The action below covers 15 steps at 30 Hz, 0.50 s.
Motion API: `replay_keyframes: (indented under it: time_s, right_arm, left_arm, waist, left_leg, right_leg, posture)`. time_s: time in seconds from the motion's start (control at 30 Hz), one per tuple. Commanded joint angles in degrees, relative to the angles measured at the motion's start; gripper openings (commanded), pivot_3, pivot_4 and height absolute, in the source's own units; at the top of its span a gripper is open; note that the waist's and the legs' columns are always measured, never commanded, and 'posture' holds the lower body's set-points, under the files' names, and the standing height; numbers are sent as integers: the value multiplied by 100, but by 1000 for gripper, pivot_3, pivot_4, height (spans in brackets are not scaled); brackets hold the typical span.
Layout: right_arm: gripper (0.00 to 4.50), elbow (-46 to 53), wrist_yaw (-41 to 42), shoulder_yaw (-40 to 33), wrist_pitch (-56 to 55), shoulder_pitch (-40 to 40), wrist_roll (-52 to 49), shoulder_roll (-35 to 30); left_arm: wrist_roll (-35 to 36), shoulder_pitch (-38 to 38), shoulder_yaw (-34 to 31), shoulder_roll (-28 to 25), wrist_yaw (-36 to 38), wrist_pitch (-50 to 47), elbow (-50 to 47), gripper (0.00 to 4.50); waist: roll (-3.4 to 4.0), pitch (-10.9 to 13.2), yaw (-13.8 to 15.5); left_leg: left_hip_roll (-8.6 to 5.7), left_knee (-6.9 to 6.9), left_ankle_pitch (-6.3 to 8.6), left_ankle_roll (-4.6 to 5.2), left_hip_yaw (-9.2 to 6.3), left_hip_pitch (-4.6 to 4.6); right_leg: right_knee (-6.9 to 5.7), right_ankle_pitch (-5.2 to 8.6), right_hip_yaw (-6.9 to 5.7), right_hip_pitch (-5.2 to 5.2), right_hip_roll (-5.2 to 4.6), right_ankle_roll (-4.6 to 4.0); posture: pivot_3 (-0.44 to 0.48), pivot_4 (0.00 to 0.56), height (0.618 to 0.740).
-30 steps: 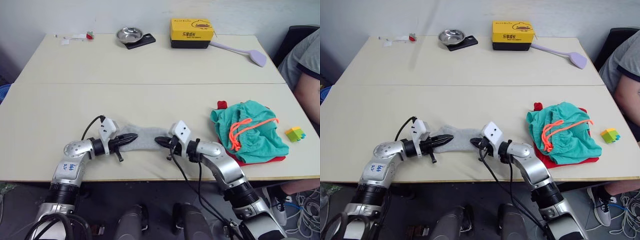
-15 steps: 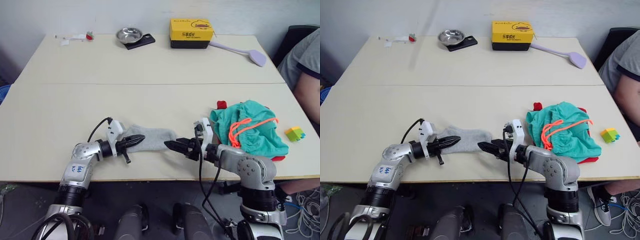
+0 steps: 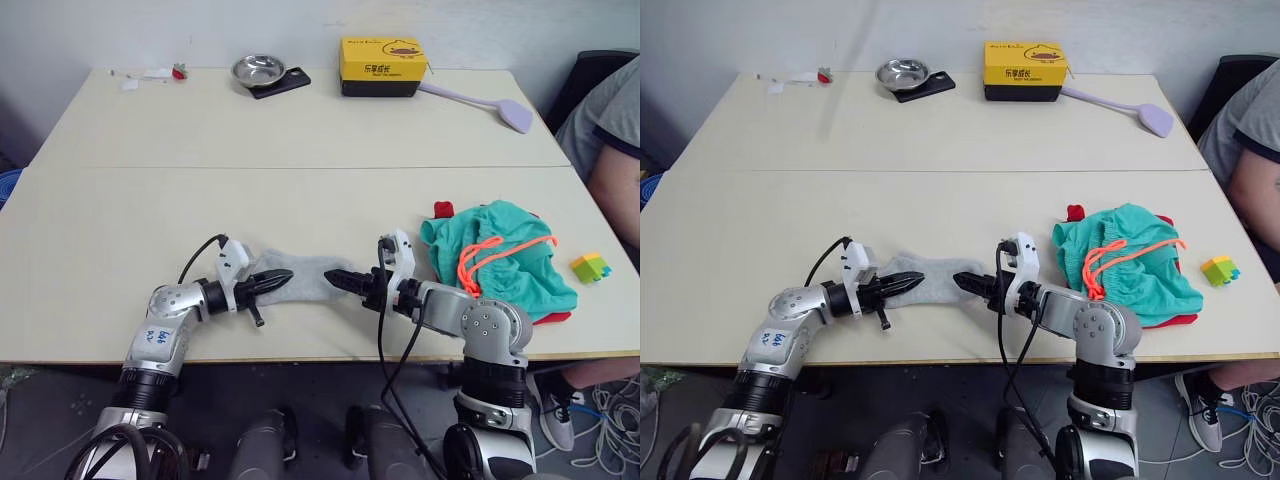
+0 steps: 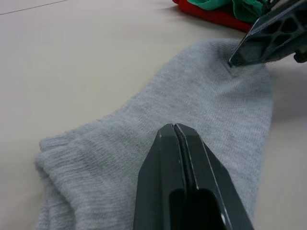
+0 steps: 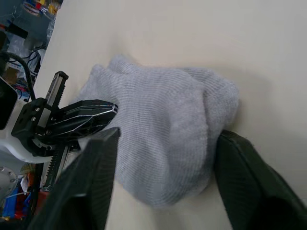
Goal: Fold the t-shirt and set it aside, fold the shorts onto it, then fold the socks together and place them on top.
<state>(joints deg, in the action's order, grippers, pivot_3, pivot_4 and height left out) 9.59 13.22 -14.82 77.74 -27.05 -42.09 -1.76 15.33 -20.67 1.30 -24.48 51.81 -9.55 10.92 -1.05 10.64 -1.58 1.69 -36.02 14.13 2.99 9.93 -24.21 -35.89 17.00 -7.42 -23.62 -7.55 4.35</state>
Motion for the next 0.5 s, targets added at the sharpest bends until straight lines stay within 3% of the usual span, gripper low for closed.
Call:
replay_keyframes:
  time_s: [0.03, 0.17, 0.5]
  right_arm:
    - [1381, 88, -39, -220, 105, -146, -208, -28]
    - [20, 264, -26, -473, 401, -249, -379, -247]
    - [20, 417, 125, -667, 1307, -904, -472, -1369]
  left_arm:
    - [-67, -85, 191, 140, -34, -30, -7, 0]
    - [-74, -226, 312, 330, -52, -46, 25, 0]
    - [-256, -666, 630, 1156, -210, 369, 874, 0]
  waist:
    - [1, 1, 8]
    - [1, 1, 4]
    - [4, 3, 3]
  left_leg:
    - [-1, 0, 0, 0, 0, -2]
    - [-2, -1, -1, 1, 0, -7]
    - [-2, -3, -1, 13, 3, -10]
  right_leg:
    - [0, 0, 0, -1, 0, 0]
    - [5, 0, -1, -1, -1, 0]
    - [8, 0, -3, -2, 0, 1]
  posture:
    - [0, 150, 740]
    - [0, 150, 740]
    - [0, 150, 740]
